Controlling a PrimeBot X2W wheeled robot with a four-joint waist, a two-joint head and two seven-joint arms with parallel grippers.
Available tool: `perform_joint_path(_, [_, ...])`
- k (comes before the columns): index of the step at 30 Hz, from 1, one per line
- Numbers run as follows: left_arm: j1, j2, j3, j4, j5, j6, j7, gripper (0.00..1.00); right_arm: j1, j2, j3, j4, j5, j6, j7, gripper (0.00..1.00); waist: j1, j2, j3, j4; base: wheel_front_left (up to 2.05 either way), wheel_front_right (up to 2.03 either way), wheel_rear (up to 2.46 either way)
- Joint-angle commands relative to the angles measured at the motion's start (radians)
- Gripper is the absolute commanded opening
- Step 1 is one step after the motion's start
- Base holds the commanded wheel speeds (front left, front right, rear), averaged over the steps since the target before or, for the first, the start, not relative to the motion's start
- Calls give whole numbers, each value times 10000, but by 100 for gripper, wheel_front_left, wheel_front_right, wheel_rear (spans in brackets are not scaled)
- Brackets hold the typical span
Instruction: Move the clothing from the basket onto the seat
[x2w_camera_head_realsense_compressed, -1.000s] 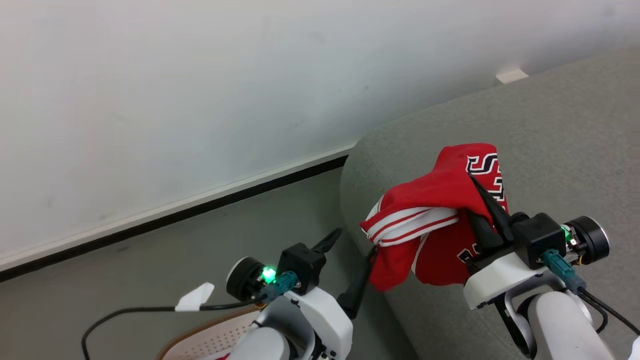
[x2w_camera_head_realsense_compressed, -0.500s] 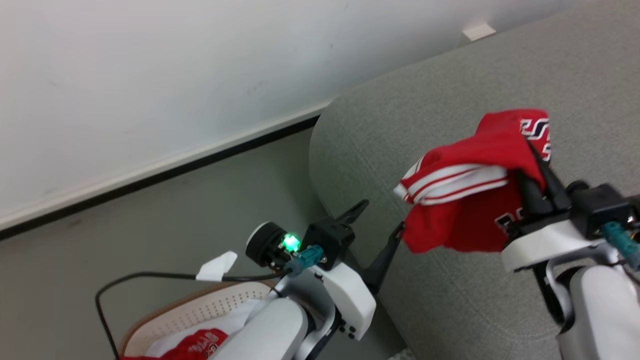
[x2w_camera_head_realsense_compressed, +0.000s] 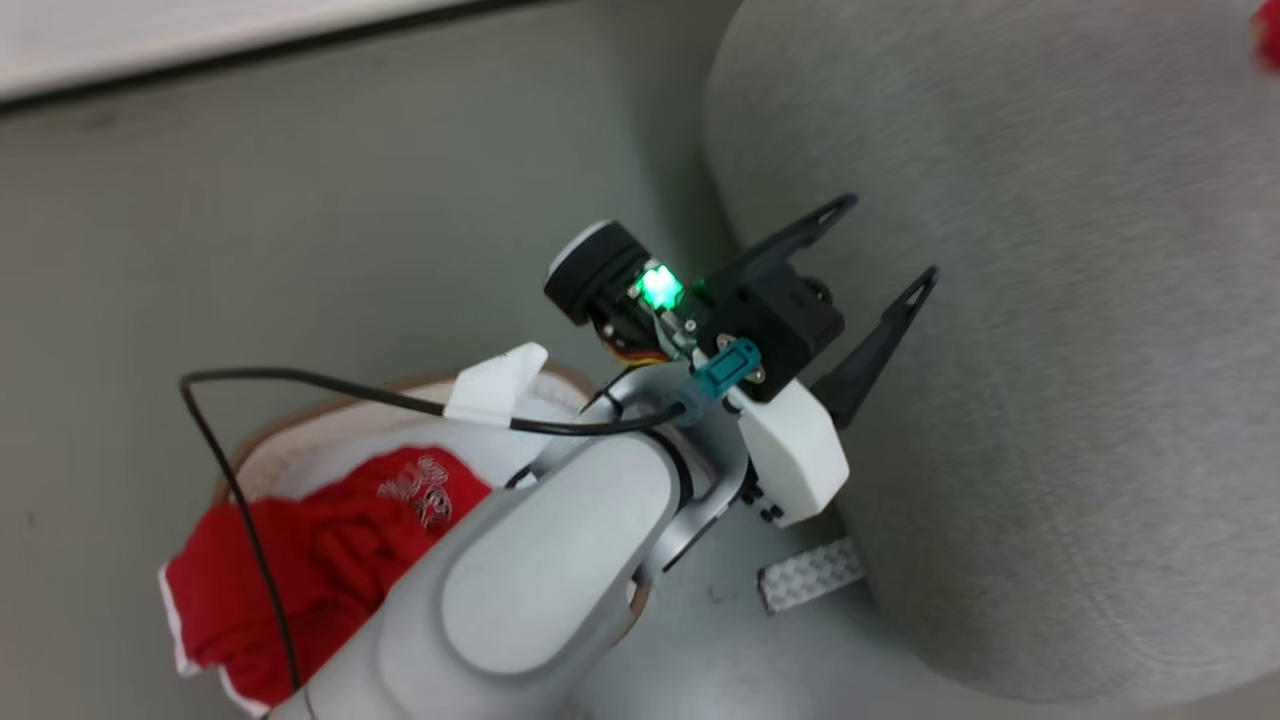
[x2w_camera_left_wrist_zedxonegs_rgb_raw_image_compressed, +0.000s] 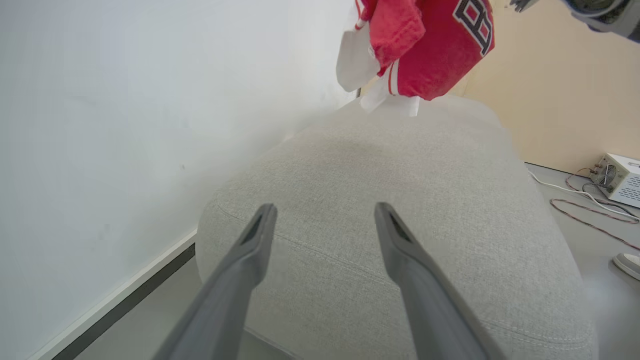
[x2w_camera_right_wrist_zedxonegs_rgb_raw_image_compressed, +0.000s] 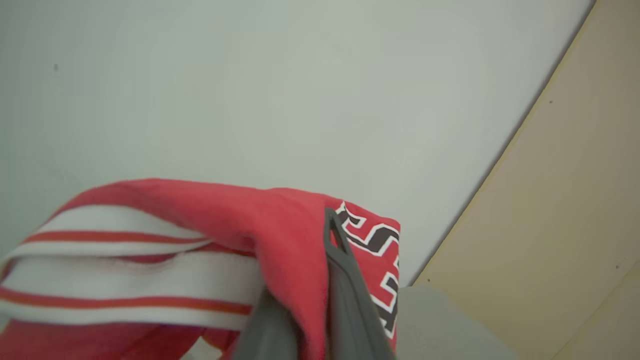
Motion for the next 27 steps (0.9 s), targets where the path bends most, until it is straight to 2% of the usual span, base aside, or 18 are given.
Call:
perform_joint_path(1, [-222,29,-23,-30,74,29,-33,100,-376,-231,-145,289,-113,-25,-16,0,-2,0,1337,1015,0,0,0])
perform_joint_path(5, [-688,15,-135,-77,-147,215,-192,100,-1550,-1077,-942,1666,-757,-23,-7,0,-2,0,2062,1529,0,0,0])
perform_joint_path(9, [-808,8,-351,56,-363,429,-428,100,-1900,-1444,-1874,3049,-1694,-23,-121,0,-2,0,2348,1965,0,0,0])
perform_joint_path(11, [-751,7,-449,152,-485,527,-570,100,-1833,-1391,-2335,3640,-2151,-25,-319,0,-2,0,2364,2087,0,0,0])
perform_joint_path(13, [-647,6,-478,307,-568,604,-658,100,-1613,-1048,-2713,4169,-2511,-23,-553,0,-2,0,2316,2112,0,0,0])
perform_joint_path(14, [-595,9,-461,389,-621,640,-717,100,-1552,-937,-2883,4396,-2680,-23,-733,4,-2,0,2257,2090,0,0,0])
perform_joint_path(15, [-531,14,-445,477,-667,682,-780,100,-1505,-837,-3028,4591,-2832,-25,-938,21,-2,0,2168,2052,0,0,0])
perform_joint_path(16, [-471,50,-402,558,-676,711,-834,100,-1490,-753,-3195,4756,-2912,-25,-1186,47,-2,0,2067,2009,0,0,0])
perform_joint_path(17, [-410,88,-337,629,-696,780,-874,100,-1453,-610,-3344,4976,-2923,-25,-1324,100,-2,0,1953,1961,0,0,0])
perform_joint_path(19, [-285,188,-188,762,-787,875,-979,100,-1299,-296,-3438,5390,-3010,-25,-1551,100,-2,0,1679,1869,0,0,0])
perform_joint_path(23, [-107,400,45,900,-960,1006,-1147,100,-1076,-77,-3460,5719,-3051,-25,-1892,100,-2,0,1092,1685,0,0,0])
perform_joint_path(27, [243,623,339,1006,-1249,1194,-1427,100,-516,271,-3180,5508,-2788,-25,-2035,100,-2,0,272,1601,0,0,0])
